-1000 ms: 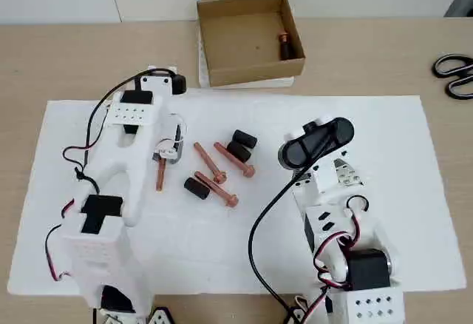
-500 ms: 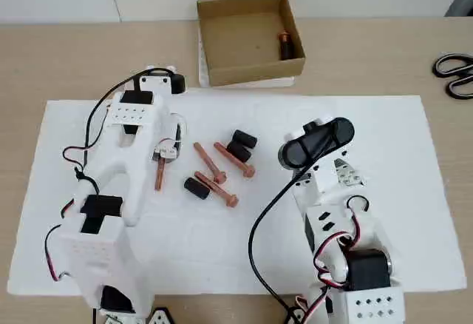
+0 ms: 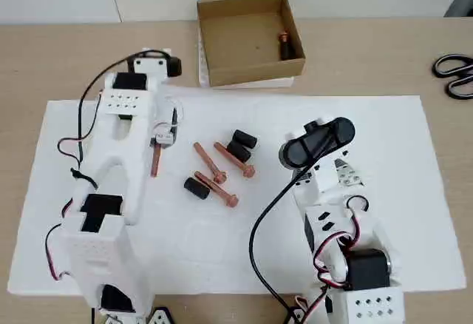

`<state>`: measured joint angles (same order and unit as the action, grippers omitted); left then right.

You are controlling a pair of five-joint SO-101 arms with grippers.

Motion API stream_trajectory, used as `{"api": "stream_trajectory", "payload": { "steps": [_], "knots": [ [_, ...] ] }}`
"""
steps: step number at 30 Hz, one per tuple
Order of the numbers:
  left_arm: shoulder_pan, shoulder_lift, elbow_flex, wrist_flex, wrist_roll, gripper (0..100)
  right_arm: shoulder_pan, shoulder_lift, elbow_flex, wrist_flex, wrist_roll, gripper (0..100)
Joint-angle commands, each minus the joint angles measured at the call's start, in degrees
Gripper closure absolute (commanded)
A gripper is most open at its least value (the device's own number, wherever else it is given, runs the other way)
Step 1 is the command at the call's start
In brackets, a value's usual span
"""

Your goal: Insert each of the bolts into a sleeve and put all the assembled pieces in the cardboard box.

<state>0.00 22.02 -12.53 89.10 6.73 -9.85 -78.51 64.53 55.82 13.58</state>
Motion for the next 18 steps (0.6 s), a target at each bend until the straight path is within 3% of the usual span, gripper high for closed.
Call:
{"api": "stream_trajectory", "payload": {
  "steps": [1,5,9,18],
  "knots": [
    [0.2,-1.1,-11.5,6.0,0.6,99,-0.3,-1.0,-0.6,-0.6,-5.2,99.5],
    [0.1,-1.1,-21.0,11.3,0.4,99,-0.4,-1.1,-1.1,-0.6,-8.8,99.5],
    [0.1,-1.8,-24.1,11.4,0.5,99,-0.4,-5.2,-5.2,-0.5,-8.7,99.5],
    [2.5,-21.6,-18.2,11.3,0.4,99,-0.2,-21.3,-3.4,0.0,-8.9,99.5]
  ]
}}
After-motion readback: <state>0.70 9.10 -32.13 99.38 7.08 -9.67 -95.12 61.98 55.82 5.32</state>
